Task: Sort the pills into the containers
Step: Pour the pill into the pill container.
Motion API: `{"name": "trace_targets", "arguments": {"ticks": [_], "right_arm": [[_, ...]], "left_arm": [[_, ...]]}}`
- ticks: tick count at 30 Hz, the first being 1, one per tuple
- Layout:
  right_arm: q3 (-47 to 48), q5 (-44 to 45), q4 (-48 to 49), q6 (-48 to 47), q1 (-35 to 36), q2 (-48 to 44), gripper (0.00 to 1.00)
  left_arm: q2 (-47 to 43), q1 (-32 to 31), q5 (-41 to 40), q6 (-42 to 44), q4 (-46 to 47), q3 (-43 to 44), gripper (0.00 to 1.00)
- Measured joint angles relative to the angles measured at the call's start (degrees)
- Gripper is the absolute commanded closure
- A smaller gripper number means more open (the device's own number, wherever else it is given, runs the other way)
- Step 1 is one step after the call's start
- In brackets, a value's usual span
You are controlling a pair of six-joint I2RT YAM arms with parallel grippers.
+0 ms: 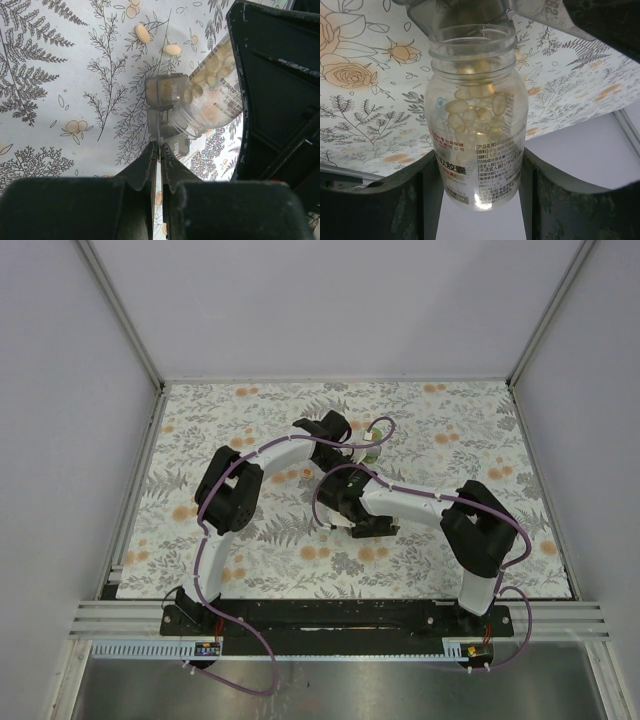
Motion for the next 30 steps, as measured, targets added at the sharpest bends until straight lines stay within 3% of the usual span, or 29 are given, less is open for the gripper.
{"name": "trace_targets", "arguments": {"ticks": [30], "right_arm": [[1.55,1.90,-2.95,-0.02,1.86,0.13,1.00]], "left_arm": [[0.00,0.00,0.17,0.00,0.00,0.00,1.00]]}}
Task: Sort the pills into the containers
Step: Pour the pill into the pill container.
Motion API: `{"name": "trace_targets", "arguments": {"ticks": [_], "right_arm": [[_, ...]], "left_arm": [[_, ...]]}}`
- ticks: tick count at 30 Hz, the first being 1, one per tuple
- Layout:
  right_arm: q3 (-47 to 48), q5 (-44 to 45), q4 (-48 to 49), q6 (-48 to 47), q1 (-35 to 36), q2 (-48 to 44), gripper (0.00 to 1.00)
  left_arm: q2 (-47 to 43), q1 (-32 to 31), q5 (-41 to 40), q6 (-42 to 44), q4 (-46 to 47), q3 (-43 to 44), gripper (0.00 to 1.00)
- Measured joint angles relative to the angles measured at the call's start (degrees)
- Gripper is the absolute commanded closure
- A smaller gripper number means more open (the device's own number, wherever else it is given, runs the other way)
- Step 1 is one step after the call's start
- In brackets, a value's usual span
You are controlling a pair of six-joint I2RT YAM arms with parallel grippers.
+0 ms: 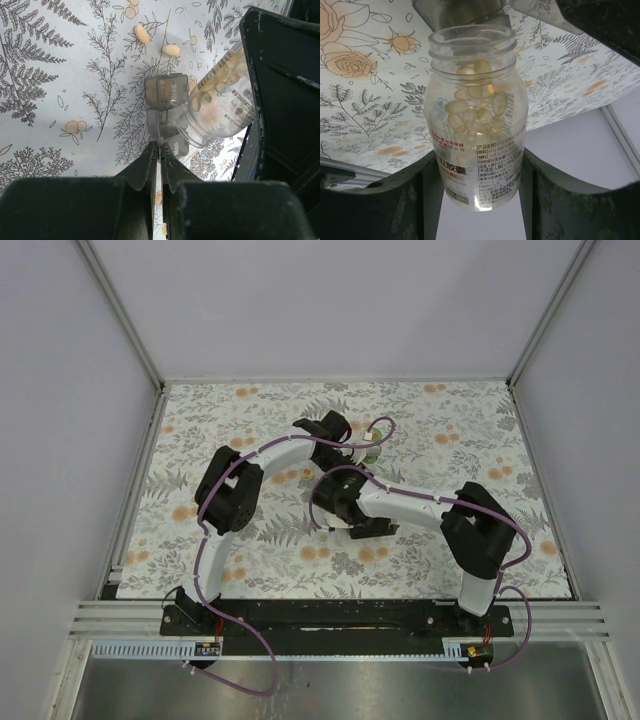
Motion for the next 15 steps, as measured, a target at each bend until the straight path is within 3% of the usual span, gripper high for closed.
{"name": "trace_targets", "arguments": {"ticks": [15], "right_arm": [[1.79,0.09,-3.02,0.02,1.25,0.37,1.00]], "left_arm": [[0.00,0.00,0.02,-0.02,0.00,0.00,1.00]]}}
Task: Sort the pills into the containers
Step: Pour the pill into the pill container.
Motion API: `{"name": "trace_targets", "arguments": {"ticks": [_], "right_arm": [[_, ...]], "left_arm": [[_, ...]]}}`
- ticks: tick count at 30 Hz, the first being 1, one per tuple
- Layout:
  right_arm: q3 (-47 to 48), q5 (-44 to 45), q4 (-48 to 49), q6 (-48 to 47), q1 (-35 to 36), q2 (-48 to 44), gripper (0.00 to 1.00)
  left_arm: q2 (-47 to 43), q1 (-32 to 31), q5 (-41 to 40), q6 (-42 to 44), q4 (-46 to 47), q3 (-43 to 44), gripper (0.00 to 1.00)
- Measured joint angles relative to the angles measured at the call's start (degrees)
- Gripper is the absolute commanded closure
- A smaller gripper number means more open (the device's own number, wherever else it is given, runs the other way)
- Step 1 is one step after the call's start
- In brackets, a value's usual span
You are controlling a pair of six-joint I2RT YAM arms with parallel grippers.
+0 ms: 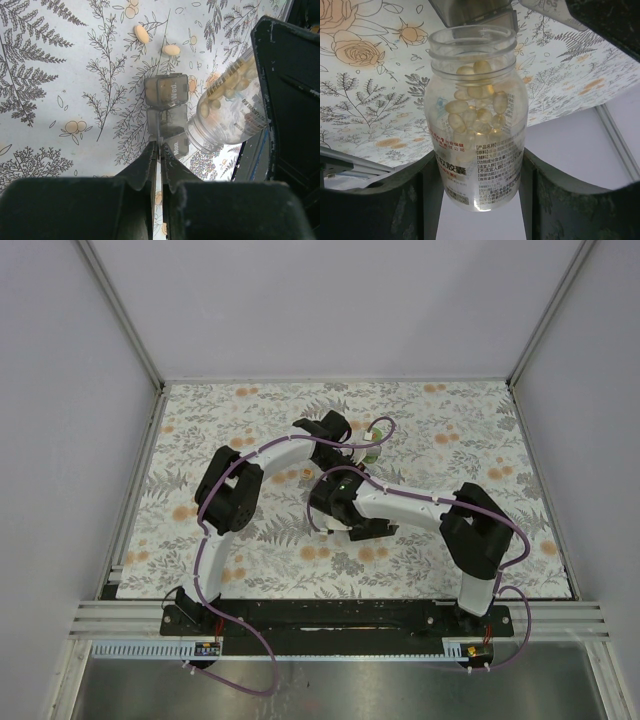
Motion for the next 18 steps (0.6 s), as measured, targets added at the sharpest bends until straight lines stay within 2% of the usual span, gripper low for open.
{"name": "trace_targets", "arguments": {"ticks": [18], "right_arm": [[2.84,0.79,-3.82,0.04,0.70,1.73,1.00]], "left_arm": [[0.00,0.00,0.02,-0.02,0.00,0.00,1.00]]}}
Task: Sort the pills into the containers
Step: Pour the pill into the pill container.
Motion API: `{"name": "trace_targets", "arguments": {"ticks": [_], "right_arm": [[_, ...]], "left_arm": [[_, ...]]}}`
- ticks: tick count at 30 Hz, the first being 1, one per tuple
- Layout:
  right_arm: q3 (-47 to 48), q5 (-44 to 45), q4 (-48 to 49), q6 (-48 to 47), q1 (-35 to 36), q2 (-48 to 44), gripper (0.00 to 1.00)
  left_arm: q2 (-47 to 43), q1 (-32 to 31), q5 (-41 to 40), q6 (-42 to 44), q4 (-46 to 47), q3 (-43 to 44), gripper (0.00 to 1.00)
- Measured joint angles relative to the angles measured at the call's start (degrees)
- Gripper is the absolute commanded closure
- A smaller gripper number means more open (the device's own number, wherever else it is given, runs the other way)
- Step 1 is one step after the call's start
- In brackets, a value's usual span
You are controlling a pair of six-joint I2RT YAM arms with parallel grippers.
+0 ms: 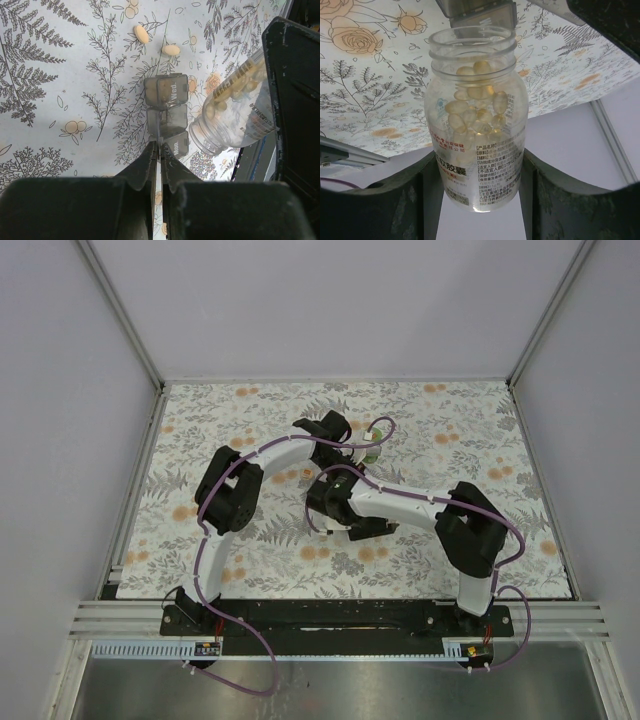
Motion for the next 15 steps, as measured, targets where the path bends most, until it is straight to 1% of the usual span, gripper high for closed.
{"name": "trace_targets", "arguments": {"ticks": [7,15], "right_arm": [[1.99,0.44,-1.31,0.07,0.42,1.40,1.00],[2.16,0.70,-2.75,0.33,0.94,2.38,1.00]], "left_arm": [[0.00,0.00,0.02,-0.02,0.00,0.00,1.00],[0.00,0.00,0.11,-0.02,0.00,0.00,1.00]]}}
